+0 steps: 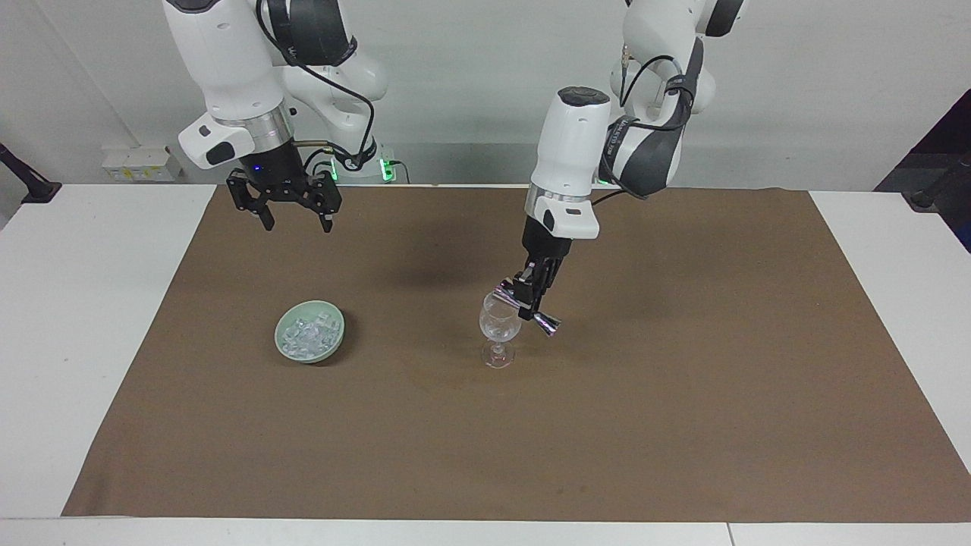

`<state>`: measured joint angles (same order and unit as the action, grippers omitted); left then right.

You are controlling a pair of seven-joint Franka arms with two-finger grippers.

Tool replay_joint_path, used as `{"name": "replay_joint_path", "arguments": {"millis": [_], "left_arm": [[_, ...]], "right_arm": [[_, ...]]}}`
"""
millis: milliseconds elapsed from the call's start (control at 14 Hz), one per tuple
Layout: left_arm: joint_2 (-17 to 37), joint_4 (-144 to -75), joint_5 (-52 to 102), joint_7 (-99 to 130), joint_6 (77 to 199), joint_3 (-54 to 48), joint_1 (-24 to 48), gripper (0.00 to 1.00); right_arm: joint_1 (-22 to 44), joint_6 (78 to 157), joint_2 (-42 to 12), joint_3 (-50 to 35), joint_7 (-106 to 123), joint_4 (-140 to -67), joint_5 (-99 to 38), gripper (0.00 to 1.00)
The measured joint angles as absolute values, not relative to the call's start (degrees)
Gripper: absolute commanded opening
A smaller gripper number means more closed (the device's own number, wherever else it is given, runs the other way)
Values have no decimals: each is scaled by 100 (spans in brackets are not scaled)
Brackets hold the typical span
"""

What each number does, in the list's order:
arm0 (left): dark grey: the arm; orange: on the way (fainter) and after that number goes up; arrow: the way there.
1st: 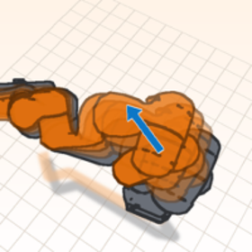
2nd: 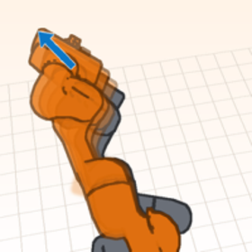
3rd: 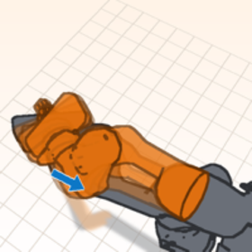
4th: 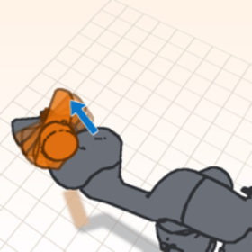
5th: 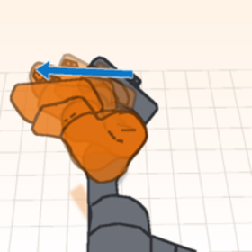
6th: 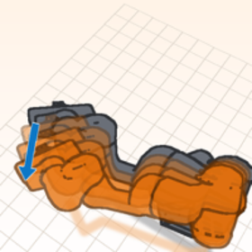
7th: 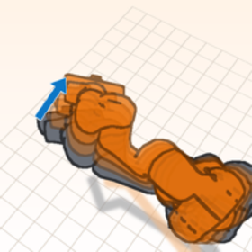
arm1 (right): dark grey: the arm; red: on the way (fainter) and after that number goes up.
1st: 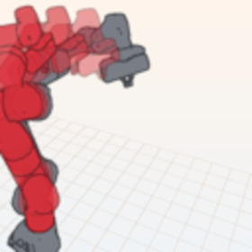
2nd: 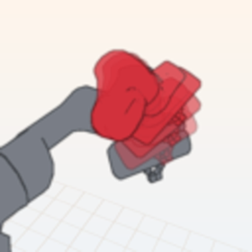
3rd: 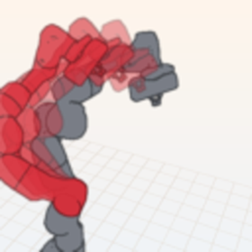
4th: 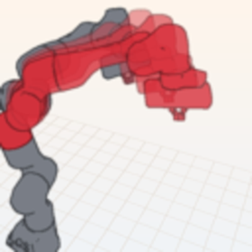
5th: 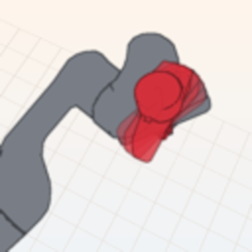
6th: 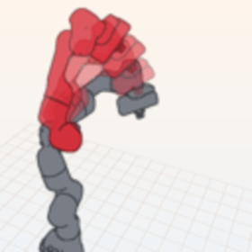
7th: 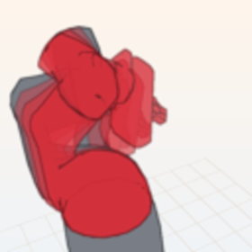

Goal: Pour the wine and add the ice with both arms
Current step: 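Tilt the dark cup over the clear glass to pour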

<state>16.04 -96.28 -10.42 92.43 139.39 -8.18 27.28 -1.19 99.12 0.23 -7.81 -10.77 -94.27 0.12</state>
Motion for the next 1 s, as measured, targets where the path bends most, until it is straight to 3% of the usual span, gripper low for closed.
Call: {"name": "replay_joint_path", "arguments": {"millis": [998], "left_arm": [[1606, -9594, -1188, 9243, 13777, -814, 2729, 0]], "right_arm": [[-119, 9912, 23, -781, -1077, -9427, 12, 100]]}}
